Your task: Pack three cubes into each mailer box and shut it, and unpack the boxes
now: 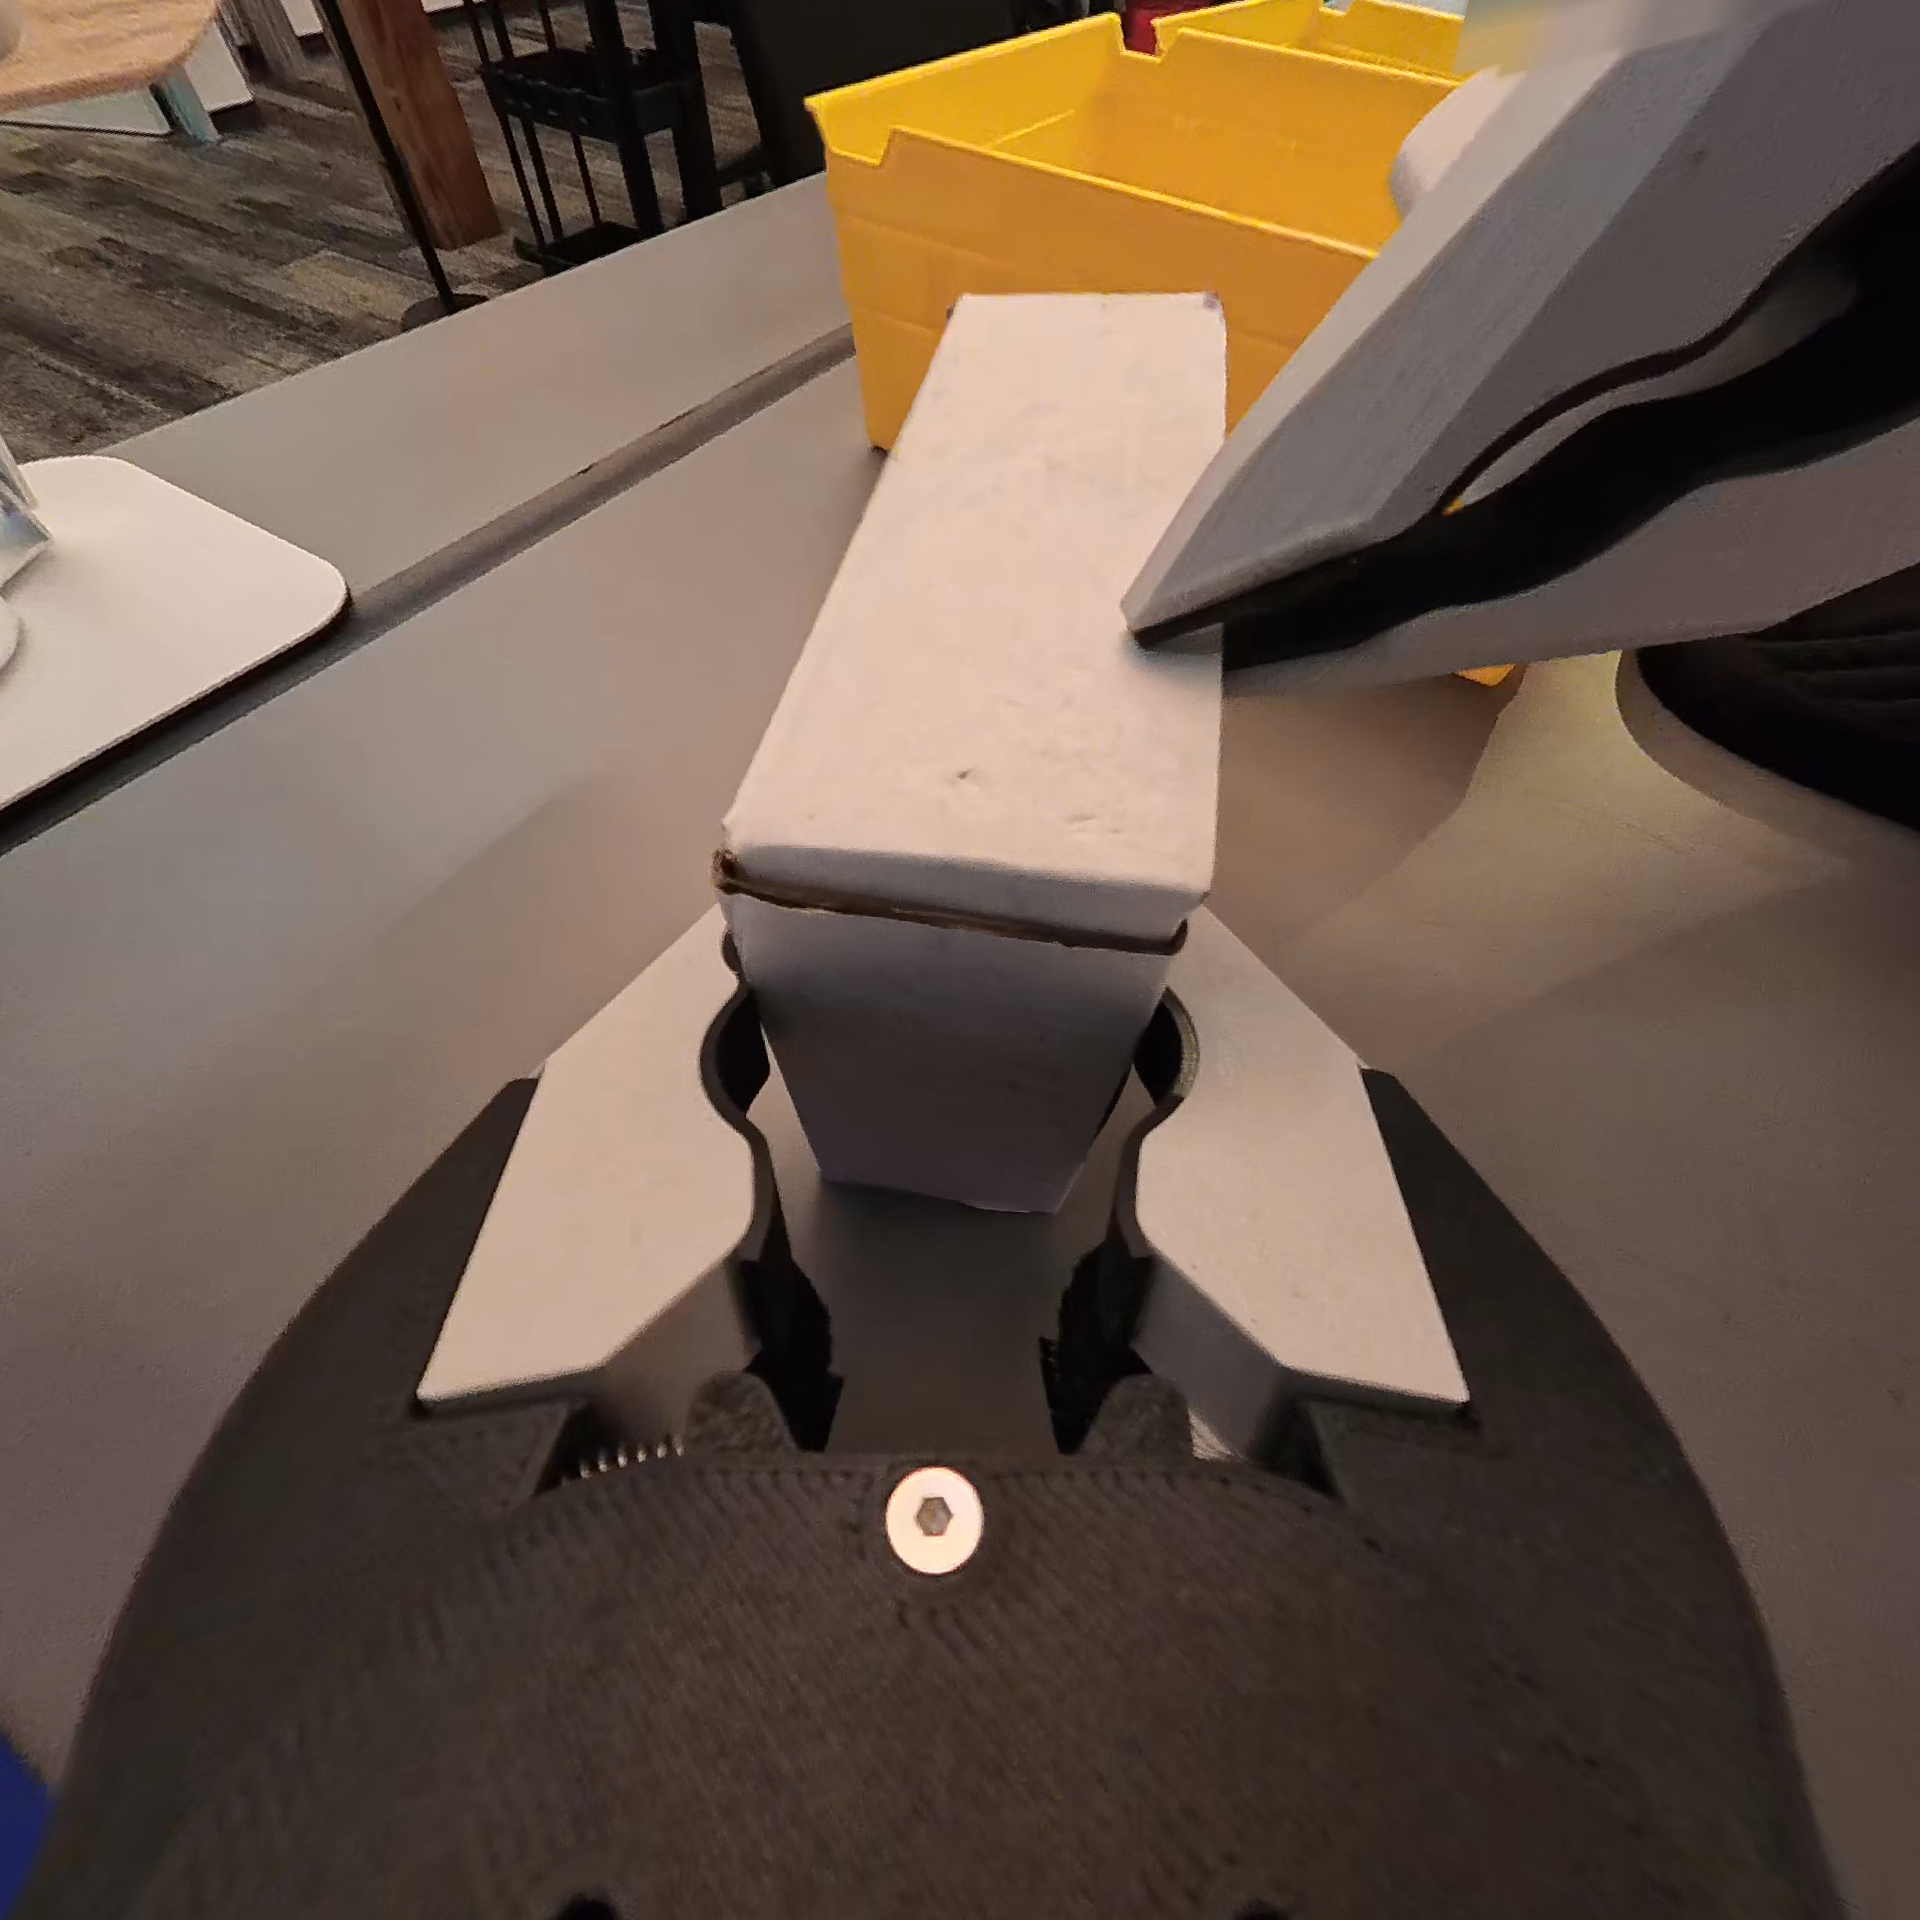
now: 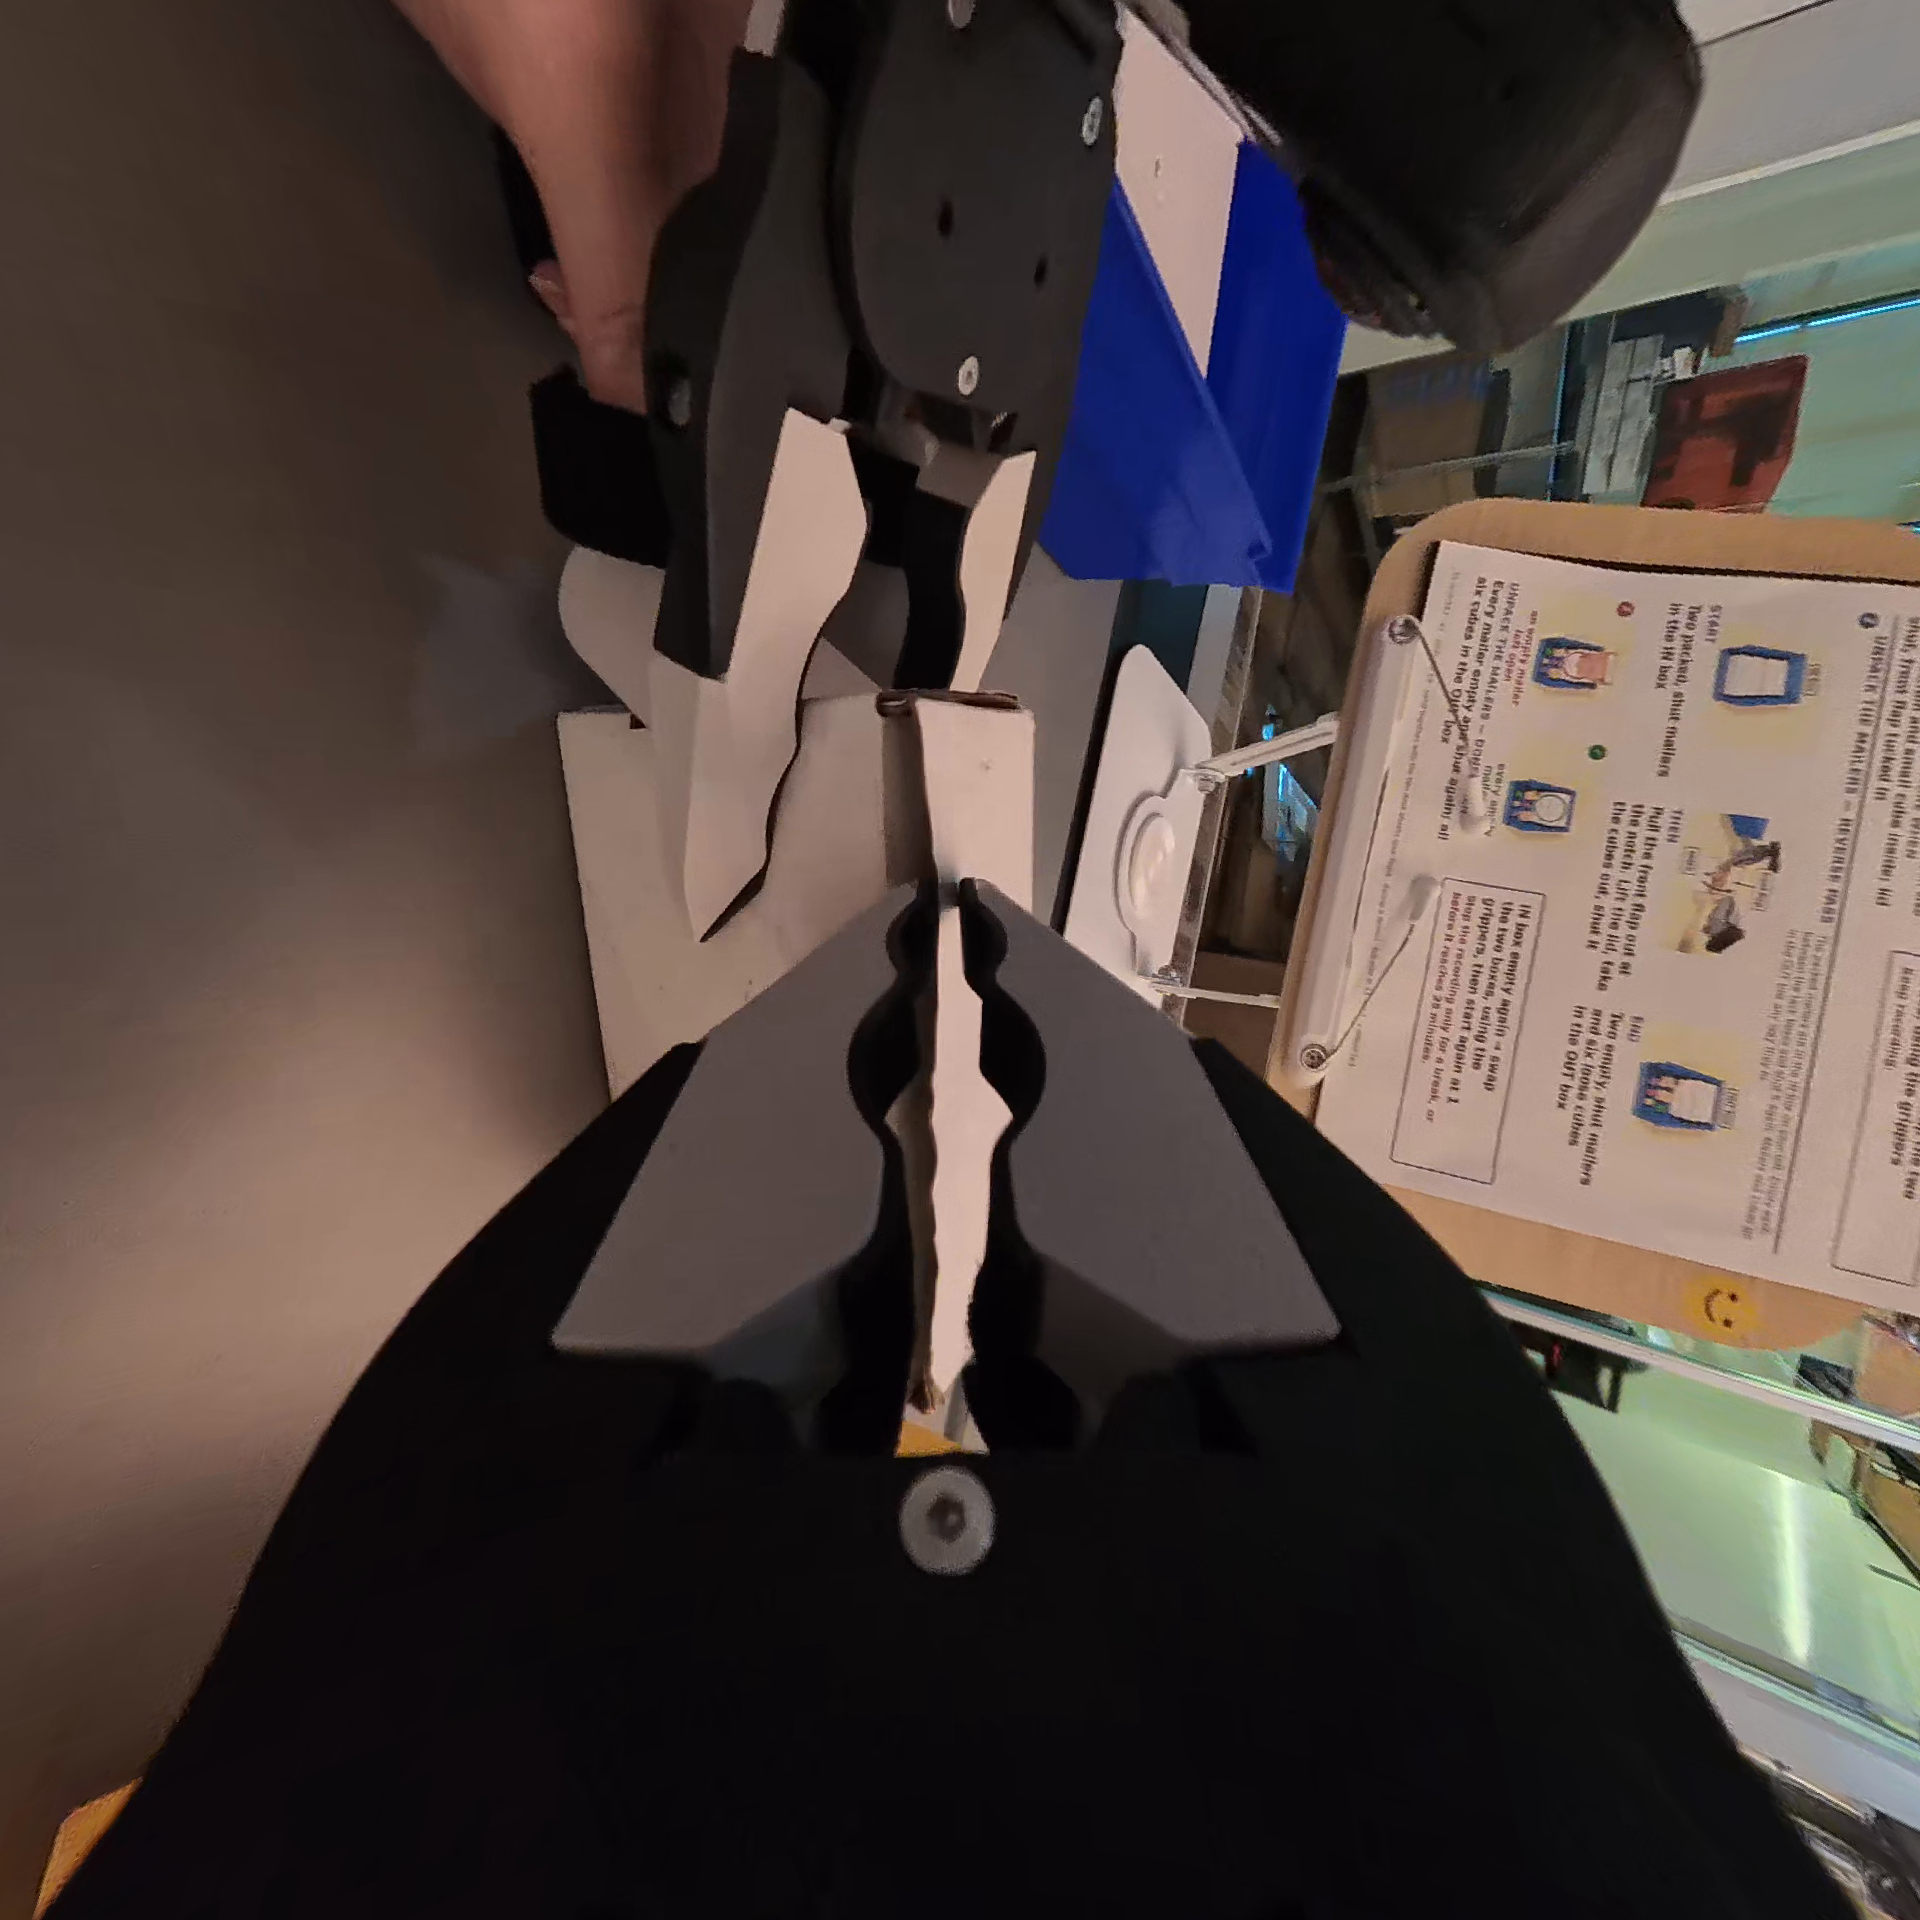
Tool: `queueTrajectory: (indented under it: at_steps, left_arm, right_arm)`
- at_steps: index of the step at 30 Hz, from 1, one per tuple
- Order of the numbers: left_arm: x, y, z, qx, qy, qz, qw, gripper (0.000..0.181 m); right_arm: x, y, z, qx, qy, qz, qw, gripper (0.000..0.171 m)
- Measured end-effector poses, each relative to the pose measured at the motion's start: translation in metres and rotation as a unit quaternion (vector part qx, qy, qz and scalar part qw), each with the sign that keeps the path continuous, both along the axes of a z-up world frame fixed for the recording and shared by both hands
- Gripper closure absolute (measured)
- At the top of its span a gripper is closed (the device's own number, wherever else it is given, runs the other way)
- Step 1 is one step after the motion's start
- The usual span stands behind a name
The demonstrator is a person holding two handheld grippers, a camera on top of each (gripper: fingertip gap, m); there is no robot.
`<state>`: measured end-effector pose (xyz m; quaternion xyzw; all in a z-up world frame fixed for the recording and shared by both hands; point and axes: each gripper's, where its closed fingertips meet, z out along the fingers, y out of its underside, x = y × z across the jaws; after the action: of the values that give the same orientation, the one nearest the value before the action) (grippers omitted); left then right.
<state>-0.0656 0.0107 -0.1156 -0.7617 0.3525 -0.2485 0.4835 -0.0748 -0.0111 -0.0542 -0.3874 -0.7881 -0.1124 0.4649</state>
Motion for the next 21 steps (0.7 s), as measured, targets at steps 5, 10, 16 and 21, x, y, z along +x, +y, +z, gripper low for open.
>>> queueTrajectory:
  at_steps: [5,10,16,21]
  left_arm:
    - [0.000,0.002,-0.001,0.003,0.008,0.002,1.000,0.111]
    - [-0.001,0.002,-0.002,-0.003,0.009,0.003,1.000,0.111]
    - [0.004,-0.006,-0.002,-0.014,0.003,-0.016,1.000,0.111]
    - [0.001,-0.006,-0.003,-0.016,0.010,-0.015,1.000,0.111]
  right_arm:
    - [-0.003,0.000,0.004,-0.005,0.015,-0.004,1.000,0.168]
    - [-0.006,0.000,0.005,-0.022,0.033,-0.008,0.999,0.167]
    - [-0.009,-0.010,0.001,0.016,0.020,0.045,0.999,0.167]
    - [-0.011,-0.009,0.002,0.009,0.032,0.038,0.999,0.166]
